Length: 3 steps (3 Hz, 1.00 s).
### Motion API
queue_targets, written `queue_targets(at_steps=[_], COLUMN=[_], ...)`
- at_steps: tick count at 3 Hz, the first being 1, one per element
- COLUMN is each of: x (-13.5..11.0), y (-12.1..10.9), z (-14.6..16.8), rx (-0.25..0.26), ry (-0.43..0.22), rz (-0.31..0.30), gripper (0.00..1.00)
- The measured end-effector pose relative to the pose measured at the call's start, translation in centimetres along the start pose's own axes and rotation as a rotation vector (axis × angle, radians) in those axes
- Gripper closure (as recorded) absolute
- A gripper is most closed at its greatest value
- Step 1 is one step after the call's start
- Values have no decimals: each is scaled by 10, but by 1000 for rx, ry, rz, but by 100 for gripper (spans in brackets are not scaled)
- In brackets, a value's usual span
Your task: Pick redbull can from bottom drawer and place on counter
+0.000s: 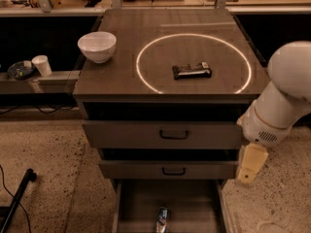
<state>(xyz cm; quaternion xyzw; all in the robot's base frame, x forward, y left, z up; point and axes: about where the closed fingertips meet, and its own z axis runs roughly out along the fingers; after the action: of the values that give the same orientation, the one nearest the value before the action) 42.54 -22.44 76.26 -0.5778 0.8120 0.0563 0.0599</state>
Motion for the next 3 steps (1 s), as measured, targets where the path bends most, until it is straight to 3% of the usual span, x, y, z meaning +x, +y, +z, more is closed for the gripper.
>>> queue_targets(at_steps=[1, 2, 3], x=[30, 24, 13], y=[17, 35, 26], z=[74, 105, 103], rx=[-126, -165, -127], ry=[85, 15, -74], rz=[165, 314, 362], gripper=[0, 0, 0])
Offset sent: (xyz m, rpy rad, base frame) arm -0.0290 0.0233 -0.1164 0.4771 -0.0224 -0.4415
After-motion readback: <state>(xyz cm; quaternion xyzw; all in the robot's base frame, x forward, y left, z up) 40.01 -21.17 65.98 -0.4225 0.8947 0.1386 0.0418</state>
